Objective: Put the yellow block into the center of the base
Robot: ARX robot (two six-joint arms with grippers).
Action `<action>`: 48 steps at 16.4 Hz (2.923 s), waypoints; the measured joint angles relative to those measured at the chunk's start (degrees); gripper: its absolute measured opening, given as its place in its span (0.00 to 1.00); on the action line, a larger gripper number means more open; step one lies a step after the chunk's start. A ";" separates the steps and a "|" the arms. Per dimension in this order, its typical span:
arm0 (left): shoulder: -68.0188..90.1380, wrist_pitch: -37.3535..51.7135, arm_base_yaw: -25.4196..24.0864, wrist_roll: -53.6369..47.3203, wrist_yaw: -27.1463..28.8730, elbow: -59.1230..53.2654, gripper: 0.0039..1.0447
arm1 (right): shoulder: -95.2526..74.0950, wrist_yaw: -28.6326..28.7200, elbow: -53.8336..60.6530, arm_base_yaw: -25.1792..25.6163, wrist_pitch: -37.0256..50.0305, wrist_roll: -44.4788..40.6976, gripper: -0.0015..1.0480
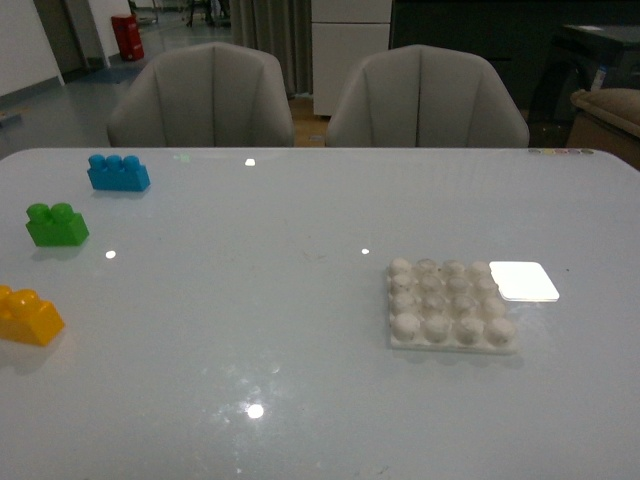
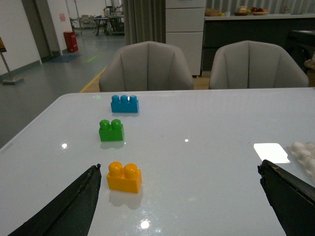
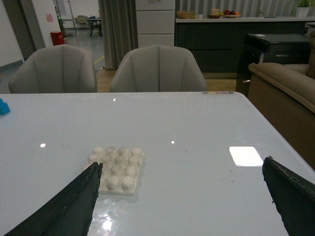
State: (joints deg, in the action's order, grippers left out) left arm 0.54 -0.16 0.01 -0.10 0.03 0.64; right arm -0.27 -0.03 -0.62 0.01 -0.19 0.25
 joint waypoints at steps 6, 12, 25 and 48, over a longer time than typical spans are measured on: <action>0.00 -0.02 0.00 0.00 0.00 0.00 0.94 | 0.00 0.00 0.00 0.00 0.00 0.00 0.94; 0.00 0.00 0.00 0.00 0.00 0.00 0.94 | 0.00 0.00 0.00 0.00 0.00 0.00 0.94; 0.00 0.00 0.00 0.00 0.00 0.00 0.94 | 0.00 0.00 0.00 0.00 0.00 0.00 0.94; 0.00 0.00 0.00 0.00 0.00 0.00 0.94 | -75.47 0.76 -45.24 4.46 12.17 1.68 0.94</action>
State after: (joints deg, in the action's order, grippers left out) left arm 0.54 -0.16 0.01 -0.10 0.03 0.64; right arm -75.75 0.73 -45.87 4.47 11.99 1.93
